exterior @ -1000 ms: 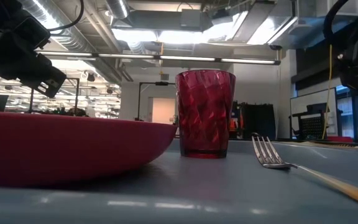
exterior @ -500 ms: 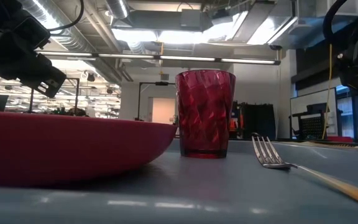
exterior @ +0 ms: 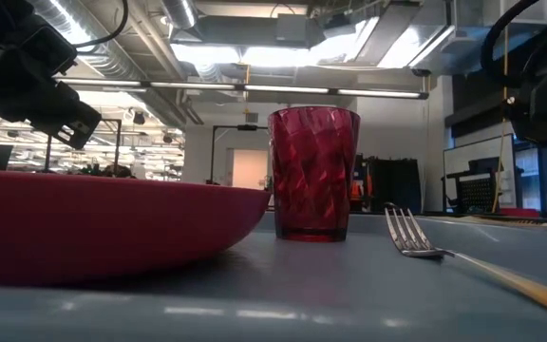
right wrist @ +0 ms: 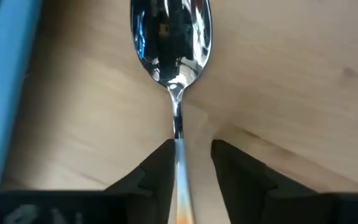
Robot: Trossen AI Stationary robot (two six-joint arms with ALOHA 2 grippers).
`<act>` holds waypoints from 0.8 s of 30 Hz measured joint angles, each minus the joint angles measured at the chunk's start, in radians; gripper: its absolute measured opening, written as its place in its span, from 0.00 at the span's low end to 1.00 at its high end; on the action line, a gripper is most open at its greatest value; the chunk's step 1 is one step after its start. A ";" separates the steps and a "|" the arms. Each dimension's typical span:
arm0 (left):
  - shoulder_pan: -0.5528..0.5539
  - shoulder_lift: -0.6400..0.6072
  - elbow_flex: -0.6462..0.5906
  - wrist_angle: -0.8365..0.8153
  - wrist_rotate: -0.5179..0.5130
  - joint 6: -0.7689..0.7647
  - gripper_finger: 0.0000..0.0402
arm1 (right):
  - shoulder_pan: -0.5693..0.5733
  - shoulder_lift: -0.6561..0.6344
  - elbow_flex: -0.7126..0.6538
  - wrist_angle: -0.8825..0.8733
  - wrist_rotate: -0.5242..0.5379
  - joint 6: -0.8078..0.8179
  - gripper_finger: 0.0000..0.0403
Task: Pick and place plate/cup/fork/spoon on tray
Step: Put the orange spoon on the blue serving tray to the left of the orange fork
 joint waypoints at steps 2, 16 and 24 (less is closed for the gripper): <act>0.000 0.000 0.000 0.000 0.000 0.000 0.17 | -0.001 0.000 0.000 -0.011 -0.002 0.000 0.27; 0.000 0.000 0.000 0.000 0.000 0.000 0.17 | -0.001 0.000 0.000 -0.056 0.001 0.004 0.23; 0.000 0.000 0.000 0.000 0.000 0.000 0.17 | -0.002 0.000 -0.002 -0.045 0.003 0.018 0.21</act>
